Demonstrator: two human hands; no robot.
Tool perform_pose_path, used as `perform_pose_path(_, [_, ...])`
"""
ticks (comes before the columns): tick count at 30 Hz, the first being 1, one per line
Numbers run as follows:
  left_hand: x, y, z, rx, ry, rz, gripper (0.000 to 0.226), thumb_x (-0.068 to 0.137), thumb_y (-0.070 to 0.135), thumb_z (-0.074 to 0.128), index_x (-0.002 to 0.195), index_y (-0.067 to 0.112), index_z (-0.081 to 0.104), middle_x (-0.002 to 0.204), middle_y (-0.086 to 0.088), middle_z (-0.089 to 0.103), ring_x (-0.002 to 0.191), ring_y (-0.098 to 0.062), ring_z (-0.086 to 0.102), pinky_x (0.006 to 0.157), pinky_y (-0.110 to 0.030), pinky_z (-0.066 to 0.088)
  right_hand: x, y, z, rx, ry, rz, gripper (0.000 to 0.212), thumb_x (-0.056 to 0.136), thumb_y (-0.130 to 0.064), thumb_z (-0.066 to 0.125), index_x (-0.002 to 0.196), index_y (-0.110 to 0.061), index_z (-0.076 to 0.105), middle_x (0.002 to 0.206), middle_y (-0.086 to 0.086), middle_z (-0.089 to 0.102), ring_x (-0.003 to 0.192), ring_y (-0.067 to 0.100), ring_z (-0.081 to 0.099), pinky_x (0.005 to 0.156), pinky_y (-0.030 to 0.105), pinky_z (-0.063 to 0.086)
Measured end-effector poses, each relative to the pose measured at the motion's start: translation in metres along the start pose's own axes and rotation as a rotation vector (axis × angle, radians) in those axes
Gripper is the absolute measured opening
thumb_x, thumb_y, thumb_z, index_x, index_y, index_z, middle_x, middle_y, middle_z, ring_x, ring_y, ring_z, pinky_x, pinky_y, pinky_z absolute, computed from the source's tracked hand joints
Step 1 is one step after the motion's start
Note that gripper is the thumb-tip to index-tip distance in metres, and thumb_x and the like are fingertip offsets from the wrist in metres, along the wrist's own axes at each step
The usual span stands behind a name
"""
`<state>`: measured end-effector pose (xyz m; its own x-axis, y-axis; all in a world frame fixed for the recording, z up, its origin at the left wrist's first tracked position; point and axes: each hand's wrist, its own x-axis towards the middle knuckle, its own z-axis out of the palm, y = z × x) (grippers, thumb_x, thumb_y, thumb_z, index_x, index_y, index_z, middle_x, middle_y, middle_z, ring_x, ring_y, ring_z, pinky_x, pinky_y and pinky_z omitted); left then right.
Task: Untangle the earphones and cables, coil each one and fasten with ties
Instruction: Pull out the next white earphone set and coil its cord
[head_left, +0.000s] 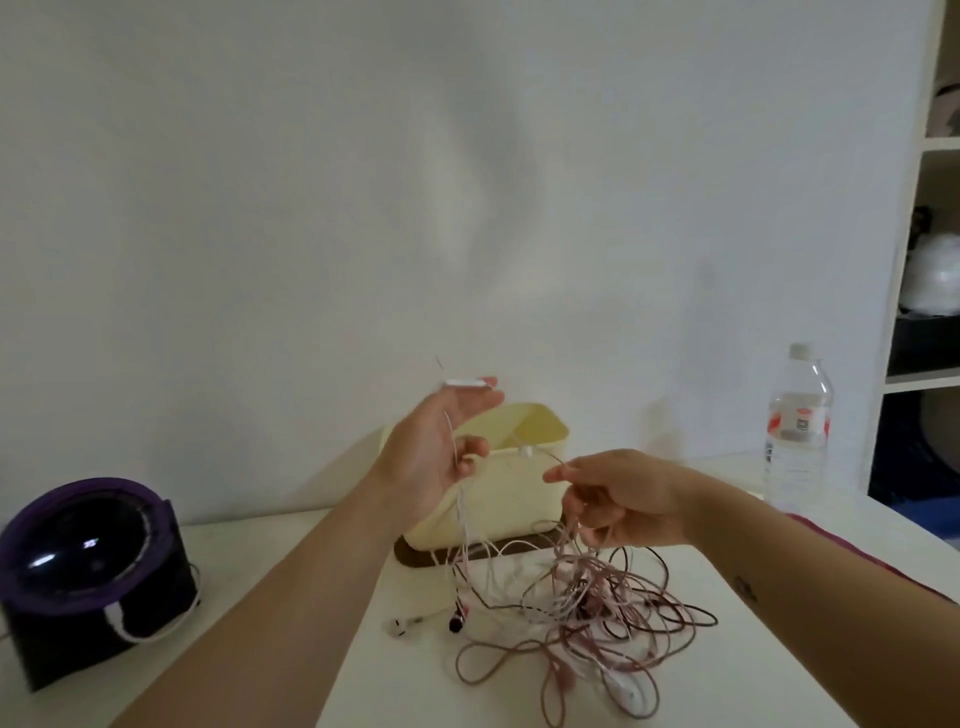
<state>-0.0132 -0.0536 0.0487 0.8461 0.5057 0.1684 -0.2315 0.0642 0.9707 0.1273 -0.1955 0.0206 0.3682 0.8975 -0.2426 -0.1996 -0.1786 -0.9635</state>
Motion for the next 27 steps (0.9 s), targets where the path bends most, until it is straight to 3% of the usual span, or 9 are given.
perform_pose_path(8, [0.002, 0.062, 0.0, -0.149, 0.01, 0.261, 0.029, 0.095, 0.021, 0.036, 0.102, 0.016, 0.065, 0.114, -0.001, 0.069, 0.05, -0.011, 0.043, 0.043, -0.019, 0.027, 0.014, 0.006, -0.04, -0.324, 0.315, 0.08, 0.03, 0.102, -0.015, 0.03, 0.104, -0.003, 0.058, 0.056, 0.001, 0.038, 0.044, 0.01, 0.028, 0.045, 0.022, 0.033])
perform_pose_path(11, [0.005, 0.074, 0.001, -0.123, 0.023, 0.273, 0.029, 0.094, 0.02, 0.037, 0.1, 0.017, 0.065, 0.116, -0.001, 0.068, 0.05, -0.011, 0.043, 0.044, -0.019, 0.025, 0.017, 0.003, -0.036, -0.639, 0.418, 0.09, 0.028, 0.098, -0.013, 0.038, 0.104, -0.005, 0.064, 0.062, 0.002, 0.044, 0.048, 0.013, 0.036, 0.046, 0.022, 0.035])
perform_pose_path(13, [0.006, 0.076, 0.005, -0.103, 0.027, 0.253, 0.027, 0.093, 0.02, 0.04, 0.102, 0.016, 0.065, 0.119, -0.002, 0.066, 0.05, -0.01, 0.045, 0.044, -0.018, 0.027, 0.021, -0.002, -0.029, -1.026, 0.449, 0.037, 0.03, 0.097, -0.015, 0.042, 0.116, -0.004, 0.062, 0.084, 0.007, 0.061, 0.068, 0.02, 0.058, 0.06, 0.026, 0.046])
perform_pose_path(15, [0.007, 0.077, 0.009, -0.073, 0.034, 0.23, 0.027, 0.09, 0.02, 0.043, 0.105, 0.016, 0.065, 0.121, -0.001, 0.065, 0.052, -0.011, 0.047, 0.045, -0.018, 0.028, 0.026, -0.01, -0.018, -1.308, 0.462, -0.11, 0.034, 0.099, -0.019, 0.039, 0.124, -0.007, 0.058, 0.122, 0.009, 0.061, 0.111, 0.023, 0.057, 0.089, 0.027, 0.043])
perform_pose_path(17, [0.007, 0.075, 0.013, -0.044, 0.035, 0.206, 0.027, 0.09, 0.021, 0.045, 0.107, 0.016, 0.065, 0.123, 0.0, 0.064, 0.053, -0.011, 0.048, 0.046, -0.019, 0.028, 0.024, -0.022, -0.001, -1.227, 0.502, -0.335, 0.031, 0.098, -0.022, 0.043, 0.123, -0.014, 0.061, 0.129, 0.003, 0.059, 0.118, 0.019, 0.053, 0.097, 0.027, 0.04])
perform_pose_path(20, [0.005, 0.073, 0.018, -0.018, 0.022, 0.19, 0.028, 0.093, 0.023, 0.042, 0.107, 0.017, 0.066, 0.125, 0.0, 0.062, 0.056, -0.012, 0.049, 0.048, -0.02, 0.029, 0.012, -0.042, 0.03, -0.802, 0.382, -0.646, 0.018, 0.094, -0.025, 0.054, 0.105, -0.019, 0.067, 0.104, -0.006, 0.068, 0.094, 0.008, 0.062, 0.083, 0.022, 0.045])
perform_pose_path(23, [0.003, 0.074, 0.021, -0.021, 0.026, 0.194, 0.027, 0.094, 0.024, 0.043, 0.107, 0.017, 0.066, 0.127, 0.002, 0.061, 0.059, -0.013, 0.051, 0.05, -0.021, 0.032, 0.001, -0.046, 0.062, -0.803, 0.152, -0.638, 0.013, 0.085, -0.038, 0.064, 0.089, -0.026, 0.067, 0.086, -0.008, 0.071, 0.076, 0.001, 0.065, 0.075, 0.022, 0.049])
perform_pose_path(25, [0.002, 0.078, 0.021, -0.047, 0.047, 0.21, 0.025, 0.092, 0.022, 0.048, 0.109, 0.018, 0.066, 0.127, 0.003, 0.06, 0.06, -0.013, 0.053, 0.05, -0.021, 0.032, 0.005, -0.043, 0.069, -0.929, 0.206, -0.655, 0.007, 0.085, -0.035, 0.064, 0.08, -0.029, 0.066, 0.078, -0.01, 0.072, 0.069, -0.001, 0.064, 0.074, 0.026, 0.052])
perform_pose_path(27, [0.001, 0.081, 0.018, -0.102, 0.093, 0.234, 0.025, 0.091, 0.021, 0.052, 0.113, 0.02, 0.064, 0.127, 0.005, 0.058, 0.059, -0.013, 0.053, 0.049, -0.021, 0.031, 0.007, -0.047, 0.066, -0.824, 0.269, -0.679, 0.011, 0.087, -0.019, 0.062, 0.078, -0.024, 0.065, 0.071, -0.006, 0.07, 0.059, 0.0, 0.062, 0.063, 0.02, 0.052])
